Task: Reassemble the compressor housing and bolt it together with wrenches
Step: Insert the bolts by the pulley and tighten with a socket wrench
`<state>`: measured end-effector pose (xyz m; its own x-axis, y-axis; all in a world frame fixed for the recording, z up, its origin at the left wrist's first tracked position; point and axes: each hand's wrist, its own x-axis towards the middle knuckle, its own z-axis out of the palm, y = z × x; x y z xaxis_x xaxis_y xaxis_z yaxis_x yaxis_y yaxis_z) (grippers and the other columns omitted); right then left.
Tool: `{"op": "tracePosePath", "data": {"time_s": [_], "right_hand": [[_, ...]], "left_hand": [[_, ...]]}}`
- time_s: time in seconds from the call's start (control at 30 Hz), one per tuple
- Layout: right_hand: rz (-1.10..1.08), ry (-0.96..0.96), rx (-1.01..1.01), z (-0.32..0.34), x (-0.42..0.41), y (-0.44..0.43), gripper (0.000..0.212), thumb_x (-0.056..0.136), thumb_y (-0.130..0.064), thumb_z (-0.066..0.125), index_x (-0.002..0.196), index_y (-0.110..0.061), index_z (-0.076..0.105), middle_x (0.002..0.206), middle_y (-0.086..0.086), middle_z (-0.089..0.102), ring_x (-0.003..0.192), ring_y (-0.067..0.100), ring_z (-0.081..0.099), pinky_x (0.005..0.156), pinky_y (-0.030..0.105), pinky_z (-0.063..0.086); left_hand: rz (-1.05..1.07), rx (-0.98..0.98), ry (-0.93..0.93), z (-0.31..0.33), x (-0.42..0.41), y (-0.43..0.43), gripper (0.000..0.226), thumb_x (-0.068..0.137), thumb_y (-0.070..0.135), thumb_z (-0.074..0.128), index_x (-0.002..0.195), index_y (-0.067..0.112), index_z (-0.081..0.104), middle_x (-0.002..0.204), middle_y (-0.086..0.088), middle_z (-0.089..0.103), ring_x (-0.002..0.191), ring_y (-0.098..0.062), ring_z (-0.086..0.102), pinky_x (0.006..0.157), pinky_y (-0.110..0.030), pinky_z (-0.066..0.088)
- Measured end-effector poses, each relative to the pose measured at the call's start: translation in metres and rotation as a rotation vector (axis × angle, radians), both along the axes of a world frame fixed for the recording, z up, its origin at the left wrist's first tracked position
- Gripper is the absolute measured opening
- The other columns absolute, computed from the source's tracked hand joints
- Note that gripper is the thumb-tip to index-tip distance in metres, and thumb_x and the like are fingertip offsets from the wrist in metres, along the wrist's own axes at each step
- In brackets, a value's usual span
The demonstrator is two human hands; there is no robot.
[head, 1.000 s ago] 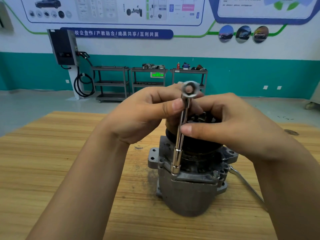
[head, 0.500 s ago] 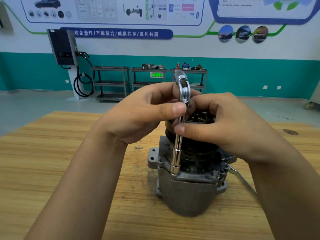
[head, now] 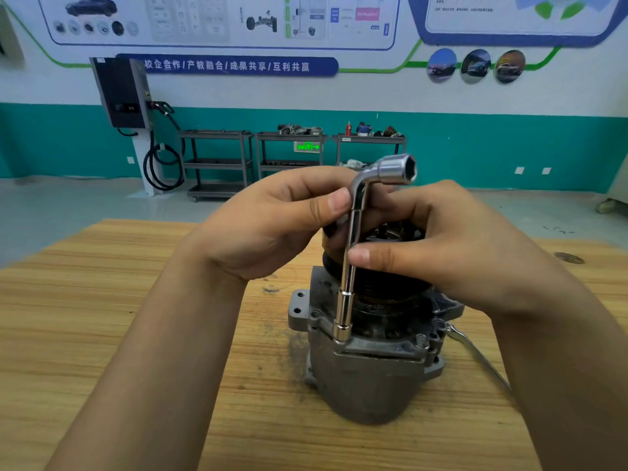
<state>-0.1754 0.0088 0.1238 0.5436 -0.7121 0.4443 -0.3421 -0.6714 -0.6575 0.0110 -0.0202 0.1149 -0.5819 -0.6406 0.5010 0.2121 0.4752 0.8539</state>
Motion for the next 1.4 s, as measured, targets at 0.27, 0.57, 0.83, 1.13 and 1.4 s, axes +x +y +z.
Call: {"op": "tracePosePath", "data": {"time_s": [0.27, 0.57, 0.83, 1.13, 1.4], "right_hand": [[-0.035, -0.003, -0.034, 0.0, 0.005, 0.002, 0.034, 0.066, -0.035, 0.078, 0.081, -0.006, 0.07, 0.093, -0.002, 0.068, 0.086, 0.008, 0.066, 0.084, 0.037, 0.05], [-0.085, 0.028, -0.041, 0.002, 0.009, 0.006, 0.023, 0.069, -0.034, 0.078, 0.078, -0.014, 0.07, 0.086, -0.002, 0.069, 0.081, 0.007, 0.065, 0.076, 0.032, 0.049], [-0.031, 0.013, -0.006, 0.001, 0.001, 0.004, 0.018, 0.069, -0.031, 0.071, 0.087, -0.027, 0.075, 0.086, -0.013, 0.073, 0.086, 0.001, 0.066, 0.083, 0.029, 0.051], [-0.075, 0.011, -0.051, -0.001, 0.005, 0.003, 0.026, 0.066, -0.037, 0.072, 0.08, -0.015, 0.072, 0.085, -0.004, 0.07, 0.084, 0.007, 0.066, 0.083, 0.037, 0.05], [-0.11, -0.01, -0.066, -0.001, 0.011, 0.006, 0.028, 0.069, -0.03, 0.079, 0.084, -0.008, 0.07, 0.087, 0.0, 0.069, 0.079, 0.01, 0.065, 0.074, 0.033, 0.049]], "left_hand": [[-0.085, 0.011, -0.015, 0.005, 0.0, 0.002, 0.035, 0.073, 0.037, 0.075, 0.098, 0.015, 0.065, 0.104, -0.008, 0.062, 0.102, -0.024, 0.056, 0.084, -0.031, 0.045], [-0.006, -0.011, -0.03, 0.005, -0.004, 0.003, 0.035, 0.059, 0.039, 0.083, 0.084, 0.018, 0.071, 0.104, -0.014, 0.06, 0.1, -0.027, 0.059, 0.088, -0.038, 0.047], [0.009, 0.002, -0.04, 0.002, -0.002, 0.001, 0.021, 0.072, 0.027, 0.061, 0.084, 0.019, 0.076, 0.104, 0.002, 0.068, 0.104, -0.021, 0.059, 0.09, -0.036, 0.045], [-0.023, 0.015, -0.027, 0.003, -0.002, 0.005, 0.041, 0.072, 0.04, 0.074, 0.1, 0.012, 0.063, 0.094, -0.011, 0.059, 0.086, -0.028, 0.047, 0.079, -0.036, 0.04], [-0.013, 0.023, -0.023, 0.005, -0.007, 0.006, 0.036, 0.062, 0.031, 0.08, 0.089, 0.014, 0.063, 0.104, -0.022, 0.051, 0.093, -0.031, 0.051, 0.083, -0.043, 0.039]]}}
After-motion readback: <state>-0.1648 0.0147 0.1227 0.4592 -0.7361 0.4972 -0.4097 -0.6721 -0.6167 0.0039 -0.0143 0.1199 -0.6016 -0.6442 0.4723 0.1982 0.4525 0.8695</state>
